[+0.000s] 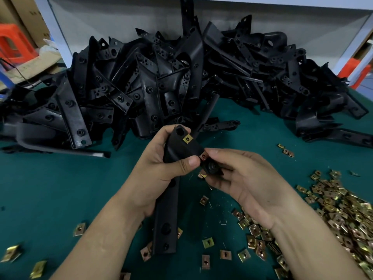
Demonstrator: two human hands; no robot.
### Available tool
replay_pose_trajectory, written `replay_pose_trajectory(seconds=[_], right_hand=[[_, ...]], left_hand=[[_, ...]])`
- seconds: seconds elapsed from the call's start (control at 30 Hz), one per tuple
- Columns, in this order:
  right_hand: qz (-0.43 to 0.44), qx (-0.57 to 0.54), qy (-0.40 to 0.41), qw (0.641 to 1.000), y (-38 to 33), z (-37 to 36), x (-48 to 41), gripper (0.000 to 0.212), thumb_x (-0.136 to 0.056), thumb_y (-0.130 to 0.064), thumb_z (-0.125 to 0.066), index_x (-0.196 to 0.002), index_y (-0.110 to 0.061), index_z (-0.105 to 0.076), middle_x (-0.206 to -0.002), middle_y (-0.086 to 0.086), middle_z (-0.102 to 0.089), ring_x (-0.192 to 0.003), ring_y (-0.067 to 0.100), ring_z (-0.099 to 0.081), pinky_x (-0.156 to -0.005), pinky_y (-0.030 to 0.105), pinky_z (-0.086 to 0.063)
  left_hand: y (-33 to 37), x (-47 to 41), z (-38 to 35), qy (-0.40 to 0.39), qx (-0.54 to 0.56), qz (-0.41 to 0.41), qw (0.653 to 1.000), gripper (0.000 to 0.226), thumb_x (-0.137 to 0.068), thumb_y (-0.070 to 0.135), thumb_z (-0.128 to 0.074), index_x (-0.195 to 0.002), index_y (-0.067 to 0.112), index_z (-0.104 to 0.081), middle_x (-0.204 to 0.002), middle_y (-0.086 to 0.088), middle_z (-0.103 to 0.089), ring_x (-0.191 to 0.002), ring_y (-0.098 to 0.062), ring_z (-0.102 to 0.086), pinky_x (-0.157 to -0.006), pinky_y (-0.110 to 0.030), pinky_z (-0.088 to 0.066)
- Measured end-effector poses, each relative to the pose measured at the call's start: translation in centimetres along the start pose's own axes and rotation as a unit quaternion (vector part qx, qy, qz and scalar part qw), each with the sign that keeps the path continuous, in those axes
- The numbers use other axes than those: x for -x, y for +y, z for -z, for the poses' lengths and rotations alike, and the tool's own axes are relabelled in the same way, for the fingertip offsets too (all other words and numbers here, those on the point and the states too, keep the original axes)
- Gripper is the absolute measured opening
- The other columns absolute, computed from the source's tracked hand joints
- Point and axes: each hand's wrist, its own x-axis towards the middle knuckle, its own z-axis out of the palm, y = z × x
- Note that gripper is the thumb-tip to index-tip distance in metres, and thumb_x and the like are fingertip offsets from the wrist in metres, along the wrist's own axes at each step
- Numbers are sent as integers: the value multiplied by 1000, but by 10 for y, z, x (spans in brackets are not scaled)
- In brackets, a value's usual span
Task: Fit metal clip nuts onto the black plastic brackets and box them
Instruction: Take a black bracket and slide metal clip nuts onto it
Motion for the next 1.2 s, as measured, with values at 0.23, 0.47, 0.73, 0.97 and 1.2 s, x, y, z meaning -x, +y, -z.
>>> replay_pose_trajectory(seconds=[0.23, 0.47, 0.73, 0.97, 1.2], right_hand=[[35, 16, -2, 999, 3, -2, -1, 14, -87, -17, -70, -96, -12, -80, -100, 10, -76, -88, 18, -72, -77, 25, -57], [52, 13, -4, 999, 1, 3, -2, 21, -96, -21, -61, -109, -18, -77, -108, 7, -76, -93, 13, -72, -74, 24, -57], [108, 195, -24, 975, -2, 9, 4, 34, -89, -15, -73, -120, -28, -72, -111, -4, -74, -106, 9, -68, -90, 24, -55], [108, 316, 0, 943, -20, 4, 15, 52, -82, -12, -80, -128, -32, -63, -108, -6, -69, -91, -4, -67, -76, 10, -52], [124, 319, 34, 939, -33, 15, 56, 45, -87, -9, -75, -125, -30, -67, -97, -5, -74, -86, 4, -70, -78, 16, -55]], left_hand=[[2, 0, 1, 11, -9, -2, 1000, 46, -78, 10, -79, -119, 16, -57, -89, 5, -64, -84, -7, -63, -76, -16, -51], [4, 2, -3, -17, 113, 95, 989, 39, -84, 6, -68, -122, 13, -62, -103, -8, -67, -83, -13, -65, -69, -19, -56], [3, 1, -3, -32, 112, 117, 986, 32, -85, 12, -73, -115, 18, -68, -99, -6, -68, -81, -16, -63, -72, -23, -56], [6, 2, -6, -42, 100, 109, 988, 32, -86, 13, -74, -117, 20, -69, -102, -5, -71, -88, -14, -68, -74, -22, -56], [19, 16, -45, -79, 63, 120, 988, 41, -87, 7, -73, -122, 26, -66, -106, -1, -72, -88, -11, -69, -73, -23, -56]])
